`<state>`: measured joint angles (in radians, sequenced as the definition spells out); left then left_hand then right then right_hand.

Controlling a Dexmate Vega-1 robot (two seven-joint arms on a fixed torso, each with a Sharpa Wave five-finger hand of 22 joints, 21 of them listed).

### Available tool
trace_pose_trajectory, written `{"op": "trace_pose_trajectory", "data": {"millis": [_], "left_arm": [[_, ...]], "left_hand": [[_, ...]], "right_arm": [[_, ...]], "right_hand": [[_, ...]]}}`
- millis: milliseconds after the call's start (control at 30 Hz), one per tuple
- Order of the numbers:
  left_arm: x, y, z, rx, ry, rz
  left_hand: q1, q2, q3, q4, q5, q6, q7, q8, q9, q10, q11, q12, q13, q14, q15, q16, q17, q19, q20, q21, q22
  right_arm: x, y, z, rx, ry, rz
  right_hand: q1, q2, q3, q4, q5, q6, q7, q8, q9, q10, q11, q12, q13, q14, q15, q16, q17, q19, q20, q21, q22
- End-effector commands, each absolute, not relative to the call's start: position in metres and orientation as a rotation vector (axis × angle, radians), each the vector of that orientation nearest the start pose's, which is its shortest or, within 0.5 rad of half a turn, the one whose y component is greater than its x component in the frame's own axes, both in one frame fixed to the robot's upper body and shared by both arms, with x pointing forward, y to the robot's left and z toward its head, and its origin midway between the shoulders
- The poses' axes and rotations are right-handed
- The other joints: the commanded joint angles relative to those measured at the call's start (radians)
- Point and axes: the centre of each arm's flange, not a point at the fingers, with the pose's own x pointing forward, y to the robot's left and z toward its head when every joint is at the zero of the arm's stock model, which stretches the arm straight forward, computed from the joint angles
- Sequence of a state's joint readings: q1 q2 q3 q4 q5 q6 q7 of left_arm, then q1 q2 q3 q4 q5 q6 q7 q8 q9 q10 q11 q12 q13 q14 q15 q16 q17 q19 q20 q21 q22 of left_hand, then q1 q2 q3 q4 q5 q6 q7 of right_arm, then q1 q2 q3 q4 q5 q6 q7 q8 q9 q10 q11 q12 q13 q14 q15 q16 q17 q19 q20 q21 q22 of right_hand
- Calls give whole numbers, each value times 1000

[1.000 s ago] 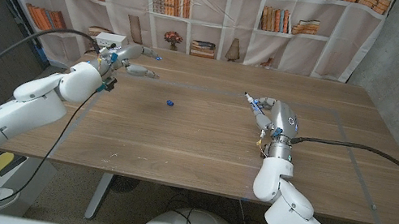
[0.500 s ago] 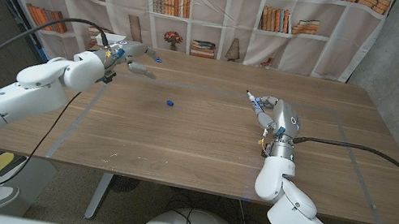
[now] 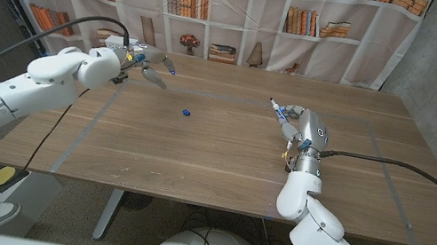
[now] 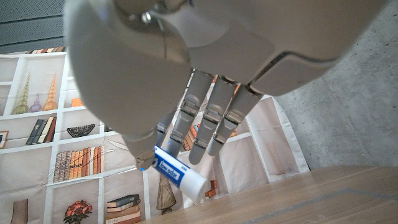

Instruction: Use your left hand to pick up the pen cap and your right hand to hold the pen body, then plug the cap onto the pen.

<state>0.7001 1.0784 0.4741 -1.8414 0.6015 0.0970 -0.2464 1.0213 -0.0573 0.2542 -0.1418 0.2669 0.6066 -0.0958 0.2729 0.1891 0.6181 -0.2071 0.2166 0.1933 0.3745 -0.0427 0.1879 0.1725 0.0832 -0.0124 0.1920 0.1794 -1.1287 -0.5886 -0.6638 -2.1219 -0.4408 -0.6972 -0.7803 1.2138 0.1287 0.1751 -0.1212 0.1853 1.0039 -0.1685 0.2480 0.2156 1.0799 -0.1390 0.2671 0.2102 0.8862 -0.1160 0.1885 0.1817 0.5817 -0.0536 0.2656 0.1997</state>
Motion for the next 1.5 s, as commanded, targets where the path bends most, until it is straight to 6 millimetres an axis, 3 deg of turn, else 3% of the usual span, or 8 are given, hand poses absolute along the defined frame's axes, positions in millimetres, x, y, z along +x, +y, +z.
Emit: {"op": "trace_pose_trajectory", "data": {"millis": [33, 1500], "left_arm": [[590, 300, 104, 1889, -495, -28], [630, 261, 67, 2036, -622, -128]], "left_hand": [[4, 6, 1, 3, 6, -5, -3, -3, 5, 1, -3, -5, 3, -9, -111, -4, 2, -9, -3, -2, 2], [35, 14, 2, 9, 15, 13, -51, -11, 7, 50, -10, -9, 8, 10, -134, 3, 3, -8, 4, 10, 2]], "right_arm": [[486, -162, -64, -869, -636, -541], [496, -166, -63, -865, -595, -538]], "right_hand": [[-3, 7, 10, 5, 5, 50, -50, 4, 5, 69, -71, 6, 20, 0, -111, -2, 2, -4, -133, -7, 3], [-13, 6, 16, 6, 5, 48, -51, 7, 6, 69, -72, 9, 22, -1, -109, -1, 3, -3, -126, -15, 3]]}}
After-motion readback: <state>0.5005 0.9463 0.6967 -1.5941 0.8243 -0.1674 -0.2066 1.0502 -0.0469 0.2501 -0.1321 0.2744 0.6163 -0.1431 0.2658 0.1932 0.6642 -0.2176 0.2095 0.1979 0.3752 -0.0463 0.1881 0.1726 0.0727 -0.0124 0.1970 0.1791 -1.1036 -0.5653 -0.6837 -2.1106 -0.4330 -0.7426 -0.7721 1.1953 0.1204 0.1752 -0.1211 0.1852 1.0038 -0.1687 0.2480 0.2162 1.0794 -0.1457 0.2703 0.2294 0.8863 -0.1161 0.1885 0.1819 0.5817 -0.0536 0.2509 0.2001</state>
